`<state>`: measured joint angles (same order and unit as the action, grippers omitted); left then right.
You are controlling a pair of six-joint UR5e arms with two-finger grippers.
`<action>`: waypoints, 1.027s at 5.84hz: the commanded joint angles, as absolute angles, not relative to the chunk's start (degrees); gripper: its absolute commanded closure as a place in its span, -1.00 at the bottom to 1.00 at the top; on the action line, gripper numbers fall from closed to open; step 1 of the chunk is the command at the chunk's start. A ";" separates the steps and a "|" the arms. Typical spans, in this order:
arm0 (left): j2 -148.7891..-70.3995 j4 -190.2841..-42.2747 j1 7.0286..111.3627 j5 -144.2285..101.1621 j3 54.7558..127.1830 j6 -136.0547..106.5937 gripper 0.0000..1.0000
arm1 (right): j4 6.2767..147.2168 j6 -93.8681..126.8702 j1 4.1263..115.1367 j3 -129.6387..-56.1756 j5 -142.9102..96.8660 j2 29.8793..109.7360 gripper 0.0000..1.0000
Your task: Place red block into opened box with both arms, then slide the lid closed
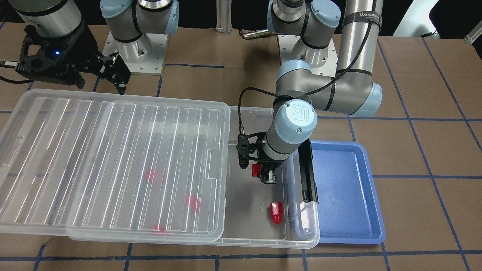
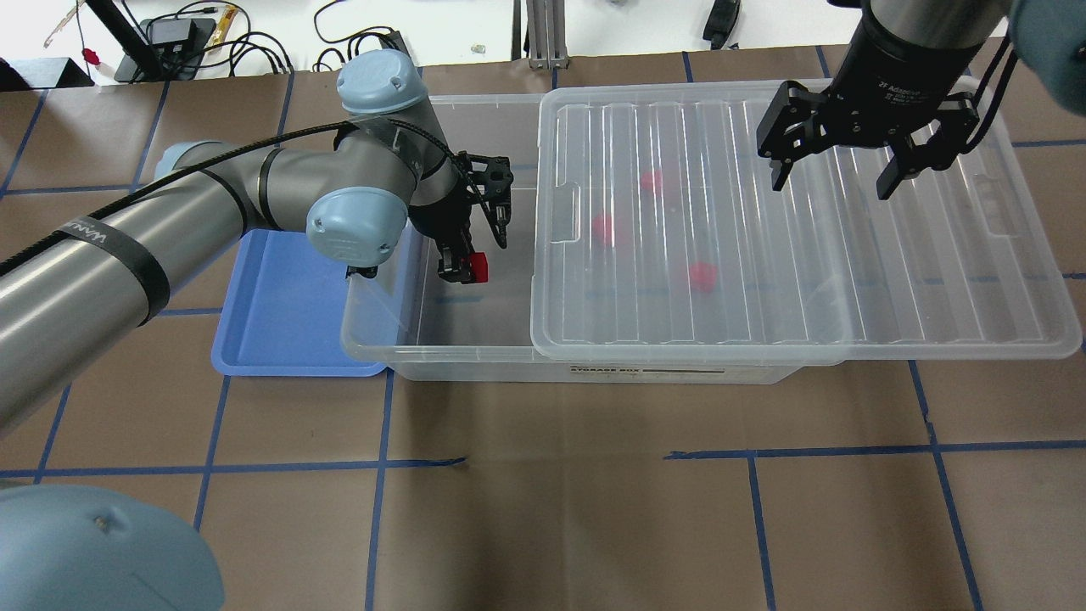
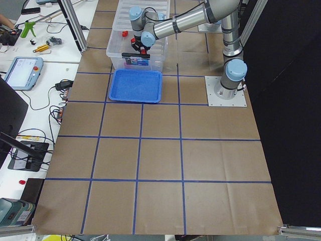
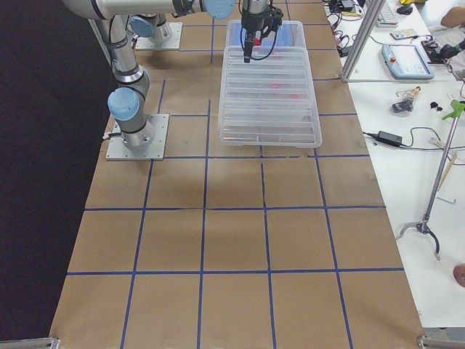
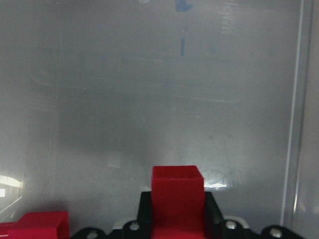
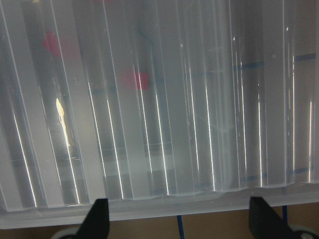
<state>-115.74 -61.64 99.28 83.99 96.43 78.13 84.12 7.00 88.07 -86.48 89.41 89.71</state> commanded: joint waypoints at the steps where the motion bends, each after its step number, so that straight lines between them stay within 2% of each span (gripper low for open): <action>1: -119.25 -57.76 99.23 84.11 96.94 78.22 0.82 | 84.20 6.68 87.63 -86.40 89.73 89.74 -1.00; 2: -119.53 -57.74 99.32 84.20 96.86 78.22 0.11 | 84.20 4.85 85.97 -86.40 89.82 89.65 -1.00; 3: -118.75 -57.74 99.23 84.46 96.51 78.57 -0.95 | 83.59 1.09 81.78 -86.40 89.82 89.91 -1.00; 5: -114.47 -62.11 99.23 84.03 94.66 76.04 -0.96 | 83.58 -0.70 79.19 -86.40 89.74 90.09 -1.00; 6: -108.52 -70.75 99.32 84.02 93.01 67.76 -0.96 | 84.19 -7.58 77.62 -86.48 90.95 89.83 -1.00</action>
